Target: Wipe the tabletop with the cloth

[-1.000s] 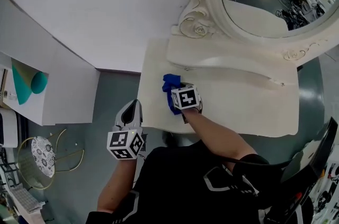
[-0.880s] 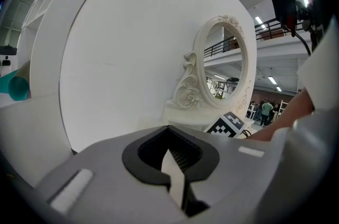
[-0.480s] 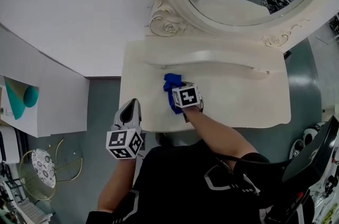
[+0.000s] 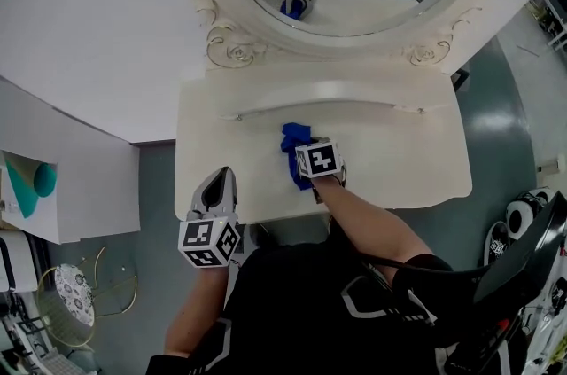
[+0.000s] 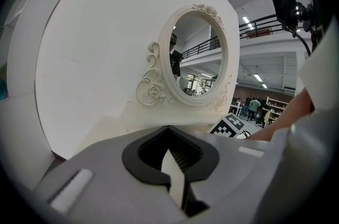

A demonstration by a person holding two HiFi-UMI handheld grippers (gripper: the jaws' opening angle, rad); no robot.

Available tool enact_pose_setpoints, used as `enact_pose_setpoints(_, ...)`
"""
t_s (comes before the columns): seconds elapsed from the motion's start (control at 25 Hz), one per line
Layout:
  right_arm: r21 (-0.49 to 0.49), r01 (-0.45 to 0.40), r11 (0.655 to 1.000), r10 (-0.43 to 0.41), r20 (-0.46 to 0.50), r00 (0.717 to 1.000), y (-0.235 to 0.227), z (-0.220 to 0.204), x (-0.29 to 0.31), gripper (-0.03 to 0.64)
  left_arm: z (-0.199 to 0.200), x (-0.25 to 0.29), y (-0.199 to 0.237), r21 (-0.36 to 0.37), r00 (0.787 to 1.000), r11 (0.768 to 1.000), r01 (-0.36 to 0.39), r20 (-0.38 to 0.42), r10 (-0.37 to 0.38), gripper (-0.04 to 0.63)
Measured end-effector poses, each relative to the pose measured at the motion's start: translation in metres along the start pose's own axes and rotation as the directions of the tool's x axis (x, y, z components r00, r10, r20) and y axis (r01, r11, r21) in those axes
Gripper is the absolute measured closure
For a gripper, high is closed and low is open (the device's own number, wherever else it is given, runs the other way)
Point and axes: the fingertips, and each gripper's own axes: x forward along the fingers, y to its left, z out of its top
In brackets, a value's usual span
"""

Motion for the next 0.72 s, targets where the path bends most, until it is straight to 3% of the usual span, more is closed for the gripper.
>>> enact_pose_setpoints(0.72,0.112,0.099,0.989,-0.102,0.028,0.994,-0.159,-0.03,-0.067,0.529,0.005,0.062,-0.125,0.065,0.993,0.991,0.121,-0.022,-0.119,0.587)
